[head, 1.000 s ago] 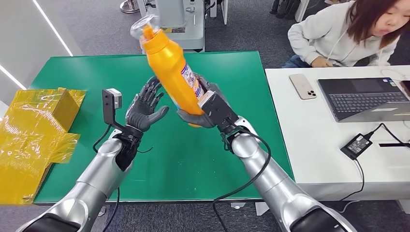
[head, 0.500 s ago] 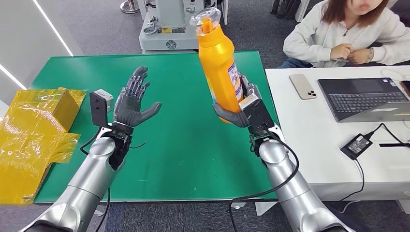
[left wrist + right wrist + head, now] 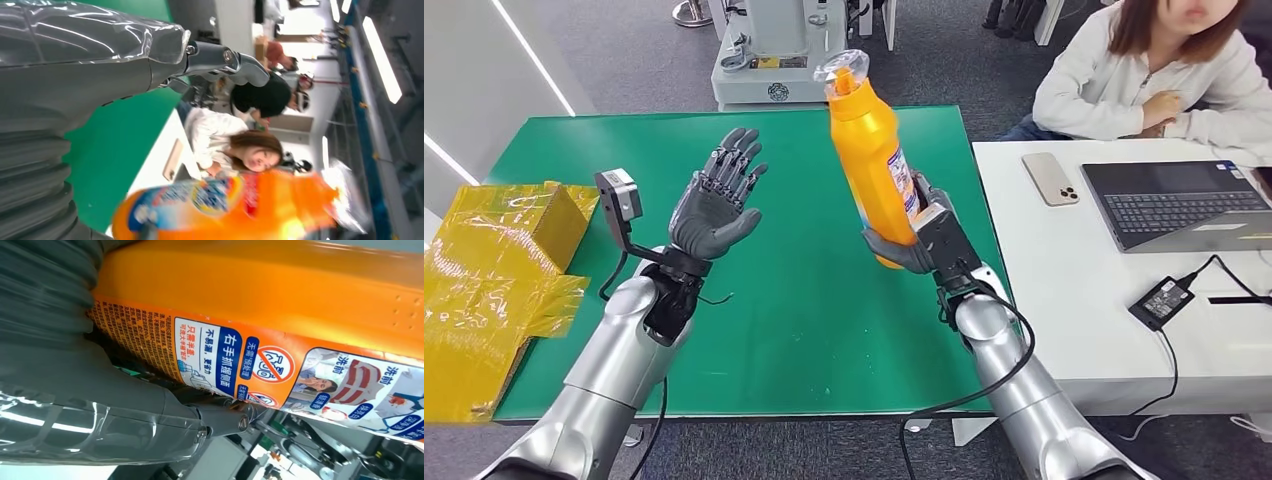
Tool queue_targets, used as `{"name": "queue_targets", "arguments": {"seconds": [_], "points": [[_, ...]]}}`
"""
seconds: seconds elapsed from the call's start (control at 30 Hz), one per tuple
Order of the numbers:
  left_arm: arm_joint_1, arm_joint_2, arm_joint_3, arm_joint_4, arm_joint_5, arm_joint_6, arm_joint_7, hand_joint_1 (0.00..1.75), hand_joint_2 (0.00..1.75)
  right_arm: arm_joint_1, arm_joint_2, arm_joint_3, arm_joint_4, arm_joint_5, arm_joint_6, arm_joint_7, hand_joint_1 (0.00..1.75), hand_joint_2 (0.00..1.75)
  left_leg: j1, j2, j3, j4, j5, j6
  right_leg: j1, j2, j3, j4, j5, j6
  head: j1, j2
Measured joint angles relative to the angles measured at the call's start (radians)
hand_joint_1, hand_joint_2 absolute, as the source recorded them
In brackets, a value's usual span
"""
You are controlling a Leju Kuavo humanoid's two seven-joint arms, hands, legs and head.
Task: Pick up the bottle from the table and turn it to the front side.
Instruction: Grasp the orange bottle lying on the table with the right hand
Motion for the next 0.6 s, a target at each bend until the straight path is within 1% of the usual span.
{"name": "queue_targets", "arguments": {"seconds": [0.1,0.27,0.6], "points": [[0.004,0.004,-0.009,-0.038,0.014,-0.003,0.011,0.00,1.75,-0.018,0.018,0.000,0.045,0.003,0.009,0.000,1.66,1.75,0.000,0.000,0.000,0.000,0.000,0.000,0.000,0.000,0.000,0.000,0.000,0.000,0.000,0.000],[0.004,0.004,-0.027,-0.067,0.023,-0.002,0.016,0.00,1.75,-0.047,0.047,0.000,0.101,0.004,0.020,0.000,1.66,1.75,0.000,0.000,0.000,0.000,0.000,0.000,0.000,0.000,0.000,0.000,0.000,0.000,0.000,0.000],[0.004,0.004,-0.041,-0.076,0.017,0.007,0.016,0.00,1.75,-0.065,0.066,0.002,0.149,0.016,0.028,0.000,1.61,1.75,0.000,0.000,0.000,0.000,0.000,0.000,0.000,0.000,0.000,0.000,0.000,0.000,0.000,0.000]]}}
